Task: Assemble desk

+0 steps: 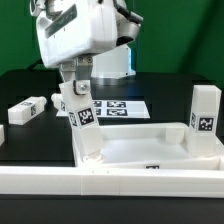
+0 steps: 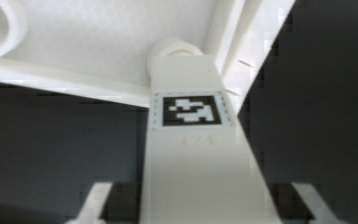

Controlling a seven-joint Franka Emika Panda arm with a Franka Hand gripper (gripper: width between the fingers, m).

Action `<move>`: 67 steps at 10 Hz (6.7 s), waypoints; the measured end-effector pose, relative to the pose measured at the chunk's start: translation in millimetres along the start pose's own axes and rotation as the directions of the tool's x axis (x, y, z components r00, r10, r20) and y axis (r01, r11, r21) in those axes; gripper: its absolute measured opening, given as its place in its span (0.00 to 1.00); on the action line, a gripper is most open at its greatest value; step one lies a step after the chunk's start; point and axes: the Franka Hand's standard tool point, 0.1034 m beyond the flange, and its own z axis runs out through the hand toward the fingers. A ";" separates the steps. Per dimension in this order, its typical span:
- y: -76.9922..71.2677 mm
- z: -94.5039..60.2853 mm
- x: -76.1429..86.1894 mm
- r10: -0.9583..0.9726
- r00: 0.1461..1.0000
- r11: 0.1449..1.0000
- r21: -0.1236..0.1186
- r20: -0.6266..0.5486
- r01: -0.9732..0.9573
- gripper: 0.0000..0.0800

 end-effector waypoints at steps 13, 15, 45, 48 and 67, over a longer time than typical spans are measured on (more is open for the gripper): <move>2.5 -0.4 15.7 -0.818 0.575 0.575 -0.011 -0.009 0.818 0.81; 2.4 -0.4 15.8 -0.892 0.452 0.452 -0.017 -0.004 0.892 0.81; -19.9 23.3 -38.1 0.021 0.998 0.999 -0.032 0.051 -0.019 0.37; -20.4 23.9 -40.3 -0.057 0.997 0.998 -0.031 0.054 0.059 0.64; -20.8 25.6 -53.0 -0.987 0.158 0.158 -0.003 0.033 0.987 0.57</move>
Offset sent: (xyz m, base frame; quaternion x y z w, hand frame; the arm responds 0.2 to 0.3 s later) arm -0.0126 -0.0050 -0.0047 0.0146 0.0210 -0.1366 0.9903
